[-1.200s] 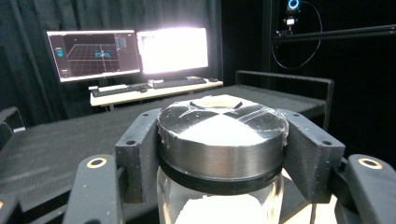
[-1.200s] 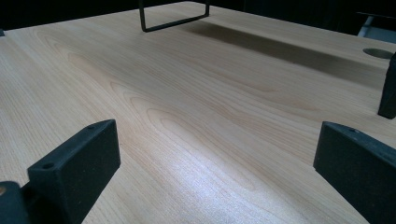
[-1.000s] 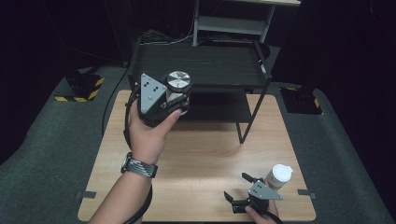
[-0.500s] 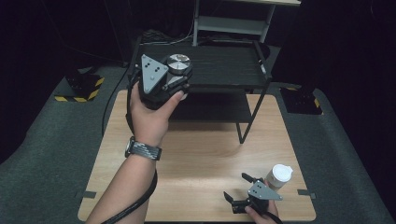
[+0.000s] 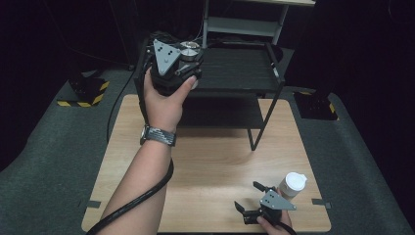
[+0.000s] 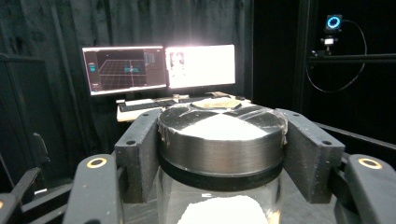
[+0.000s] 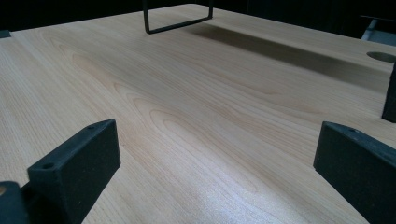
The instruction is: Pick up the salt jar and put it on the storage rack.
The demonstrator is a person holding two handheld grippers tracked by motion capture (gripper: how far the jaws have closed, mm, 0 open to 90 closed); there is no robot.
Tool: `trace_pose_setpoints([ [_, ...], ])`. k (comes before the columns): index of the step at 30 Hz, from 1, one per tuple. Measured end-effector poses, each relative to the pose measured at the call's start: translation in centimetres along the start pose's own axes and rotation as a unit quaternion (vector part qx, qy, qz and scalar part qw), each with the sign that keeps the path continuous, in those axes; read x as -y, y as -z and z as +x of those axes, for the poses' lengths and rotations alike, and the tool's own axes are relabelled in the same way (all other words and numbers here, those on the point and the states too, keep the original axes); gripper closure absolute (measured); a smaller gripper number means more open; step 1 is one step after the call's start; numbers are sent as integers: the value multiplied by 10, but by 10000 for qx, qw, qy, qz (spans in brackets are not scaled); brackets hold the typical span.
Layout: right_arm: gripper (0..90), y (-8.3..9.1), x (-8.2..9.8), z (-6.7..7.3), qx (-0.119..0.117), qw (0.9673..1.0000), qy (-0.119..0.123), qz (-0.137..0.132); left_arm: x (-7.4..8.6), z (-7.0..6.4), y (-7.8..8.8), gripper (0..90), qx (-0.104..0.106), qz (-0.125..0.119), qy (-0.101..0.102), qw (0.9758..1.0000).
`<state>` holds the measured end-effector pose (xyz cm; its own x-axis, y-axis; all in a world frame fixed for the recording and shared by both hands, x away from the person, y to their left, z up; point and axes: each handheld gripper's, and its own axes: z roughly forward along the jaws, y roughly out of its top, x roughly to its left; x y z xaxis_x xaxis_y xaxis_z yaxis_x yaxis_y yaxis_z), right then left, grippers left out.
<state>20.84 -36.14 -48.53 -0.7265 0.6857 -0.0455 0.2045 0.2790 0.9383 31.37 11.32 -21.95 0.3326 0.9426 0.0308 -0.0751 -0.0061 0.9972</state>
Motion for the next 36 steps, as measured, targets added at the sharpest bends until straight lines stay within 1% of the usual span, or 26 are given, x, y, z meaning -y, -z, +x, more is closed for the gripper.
trace_pose_setpoints([
  [6,3,0,1,-1,-21,10000,-17,-19,4,1,-12,350,-116,-64,69,9999],
  [9,2,0,1,-1,-27,10000,-19,-39,6,0,-17,351,-149,-31,86,9998],
  [10,2,0,1,-1,-28,10000,-27,-43,7,0,-20,350,-157,-26,122,9998],
  [19,2,0,2,-3,-67,10000,-29,-59,14,-3,-33,350,-150,13,110,9998],
  [21,2,0,2,-3,-71,10000,-43,-55,14,-3,-35,350,-168,48,77,9998],
  [24,2,1,2,-3,-71,9999,-57,-58,15,-2,-35,350,-182,55,110,9998],
  [26,2,1,3,-3,-64,9999,-26,-79,15,-2,-35,350,-195,51,114,9997],
  [28,2,1,3,-2,-67,9999,-4,-77,16,-1,-35,350,-180,54,123,9997],
  [30,2,1,2,-2,-64,10000,-1,-67,15,2,-36,347,-156,92,226,9996],
  [34,2,1,3,-2,-52,10000,-3,-75,13,3,-37,346,-132,135,200,9996],
  [36,2,1,3,-2,-58,10000,-1,-74,13,3,-37,346,-126,132,222,9996],
])
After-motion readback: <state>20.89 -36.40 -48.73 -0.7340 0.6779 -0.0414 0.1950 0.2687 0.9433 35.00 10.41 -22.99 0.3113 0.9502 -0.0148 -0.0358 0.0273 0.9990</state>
